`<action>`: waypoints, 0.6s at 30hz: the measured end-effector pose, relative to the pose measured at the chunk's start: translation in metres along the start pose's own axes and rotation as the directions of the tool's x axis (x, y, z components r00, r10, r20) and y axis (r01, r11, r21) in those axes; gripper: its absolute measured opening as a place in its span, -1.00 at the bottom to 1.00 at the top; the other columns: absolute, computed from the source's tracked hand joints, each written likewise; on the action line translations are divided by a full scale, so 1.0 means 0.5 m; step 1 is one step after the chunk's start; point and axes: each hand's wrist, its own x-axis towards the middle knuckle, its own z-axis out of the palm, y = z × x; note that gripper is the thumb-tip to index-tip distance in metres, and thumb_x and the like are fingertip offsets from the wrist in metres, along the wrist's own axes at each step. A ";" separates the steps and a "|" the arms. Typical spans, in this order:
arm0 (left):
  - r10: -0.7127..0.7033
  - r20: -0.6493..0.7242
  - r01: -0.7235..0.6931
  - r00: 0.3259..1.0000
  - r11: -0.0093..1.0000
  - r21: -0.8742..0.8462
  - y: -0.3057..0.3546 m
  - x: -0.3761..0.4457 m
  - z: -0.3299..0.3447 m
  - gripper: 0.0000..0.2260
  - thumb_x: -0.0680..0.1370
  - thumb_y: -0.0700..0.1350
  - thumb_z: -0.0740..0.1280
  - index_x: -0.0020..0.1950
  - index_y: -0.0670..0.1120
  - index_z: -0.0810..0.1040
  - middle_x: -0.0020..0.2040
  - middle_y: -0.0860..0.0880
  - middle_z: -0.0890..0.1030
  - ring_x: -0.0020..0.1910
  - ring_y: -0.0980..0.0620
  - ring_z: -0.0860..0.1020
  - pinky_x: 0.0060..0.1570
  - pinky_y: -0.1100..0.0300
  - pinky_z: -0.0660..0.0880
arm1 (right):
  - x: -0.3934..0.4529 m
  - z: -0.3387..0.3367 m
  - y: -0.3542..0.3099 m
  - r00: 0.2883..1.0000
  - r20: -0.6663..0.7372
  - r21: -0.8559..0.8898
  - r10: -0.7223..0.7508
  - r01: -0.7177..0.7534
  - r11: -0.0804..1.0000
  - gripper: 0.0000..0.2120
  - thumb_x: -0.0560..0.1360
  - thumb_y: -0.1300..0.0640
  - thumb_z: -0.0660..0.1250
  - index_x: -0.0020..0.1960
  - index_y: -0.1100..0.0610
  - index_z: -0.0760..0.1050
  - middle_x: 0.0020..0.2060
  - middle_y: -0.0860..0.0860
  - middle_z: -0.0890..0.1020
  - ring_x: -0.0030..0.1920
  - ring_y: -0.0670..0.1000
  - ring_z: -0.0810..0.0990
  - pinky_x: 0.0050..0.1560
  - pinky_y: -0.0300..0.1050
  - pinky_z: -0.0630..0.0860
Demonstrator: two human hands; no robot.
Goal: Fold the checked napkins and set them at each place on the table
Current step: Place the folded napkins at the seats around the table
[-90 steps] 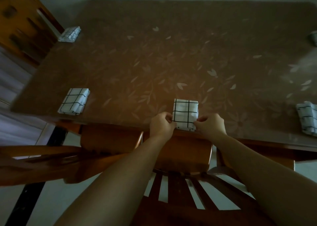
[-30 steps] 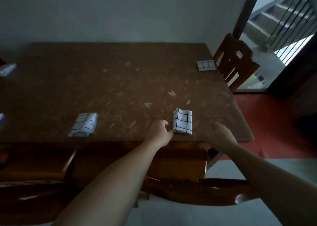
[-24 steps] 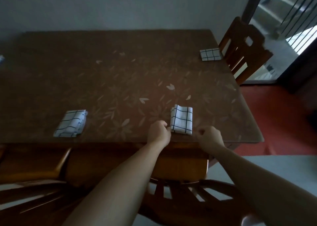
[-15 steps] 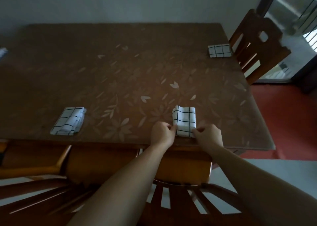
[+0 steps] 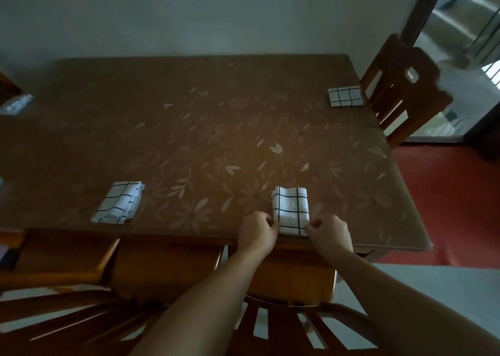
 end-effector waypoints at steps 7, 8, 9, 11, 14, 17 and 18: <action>0.217 -0.068 -0.193 0.974 0.947 0.258 0.021 -0.066 -0.107 -0.61 0.52 0.19 0.28 0.25 0.01 0.53 0.14 0.05 0.57 0.13 0.04 0.52 0.09 0.11 0.50 | -0.007 -0.098 -0.031 0.990 0.033 -0.307 -0.134 0.138 0.942 -0.85 0.41 0.00 0.20 -0.12 -0.05 0.53 -0.20 -0.09 0.60 -0.15 0.00 0.58 -0.13 -0.01 0.55; 0.249 -0.067 -0.219 0.966 0.930 0.295 0.032 -0.081 -0.125 -0.60 0.52 0.20 0.27 0.25 0.02 0.53 0.14 0.06 0.57 0.14 0.04 0.51 0.11 0.10 0.48 | -0.019 -0.123 -0.039 0.986 0.030 -0.346 -0.167 0.167 0.923 -0.82 0.43 -0.07 0.22 0.00 -0.11 0.49 -0.09 -0.11 0.59 -0.06 0.00 0.55 -0.05 -0.01 0.51; 0.280 -0.061 -0.245 0.958 0.913 0.326 0.045 -0.098 -0.144 -0.59 0.51 0.22 0.26 0.26 0.03 0.51 0.14 0.06 0.56 0.15 0.04 0.50 0.12 0.09 0.47 | -0.039 -0.154 -0.050 0.980 0.037 -0.371 -0.198 0.197 0.907 -0.77 0.46 -0.10 0.23 0.11 -0.16 0.45 0.02 -0.11 0.57 0.04 0.00 0.53 0.05 0.01 0.47; 0.330 -0.041 -0.293 0.943 0.883 0.368 0.077 -0.130 -0.179 -0.56 0.49 0.24 0.25 0.29 0.06 0.49 0.19 0.07 0.53 0.19 0.03 0.47 0.15 0.07 0.44 | -0.088 -0.220 -0.071 0.966 0.047 -0.385 -0.253 0.251 0.888 -0.65 0.52 -0.08 0.24 0.29 -0.16 0.35 0.22 -0.07 0.51 0.22 0.04 0.47 0.22 0.03 0.40; 0.402 -0.035 -0.359 0.915 0.849 0.388 0.129 -0.169 -0.216 -0.55 0.46 0.26 0.27 0.27 0.06 0.50 0.17 0.05 0.53 0.21 0.00 0.47 0.17 0.05 0.44 | -0.169 -0.316 -0.087 0.950 -0.038 -0.380 -0.310 0.274 0.884 -0.58 0.53 -0.13 0.18 0.38 -0.15 0.29 0.34 -0.04 0.44 0.32 0.08 0.41 0.29 0.05 0.35; 0.463 -0.046 -0.410 0.885 0.824 0.391 0.194 -0.207 -0.225 -0.53 0.45 0.27 0.27 0.29 0.08 0.50 0.24 0.03 0.52 0.31 -0.03 0.42 0.25 0.04 0.40 | -0.234 -0.406 -0.065 0.946 -0.082 -0.375 -0.315 0.263 0.889 -0.52 0.53 -0.16 0.19 0.42 -0.15 0.24 0.41 -0.04 0.37 0.38 0.09 0.36 0.32 0.06 0.32; 0.487 -0.050 -0.430 0.872 0.811 0.397 0.215 -0.223 -0.225 -0.53 0.45 0.26 0.27 0.29 0.10 0.50 0.28 0.03 0.51 0.36 -0.04 0.38 0.30 0.03 0.37 | -0.249 -0.433 -0.052 0.944 -0.096 -0.376 -0.315 0.258 0.890 -0.48 0.53 -0.17 0.20 0.45 -0.15 0.20 0.43 -0.04 0.35 0.40 0.08 0.34 0.33 0.07 0.32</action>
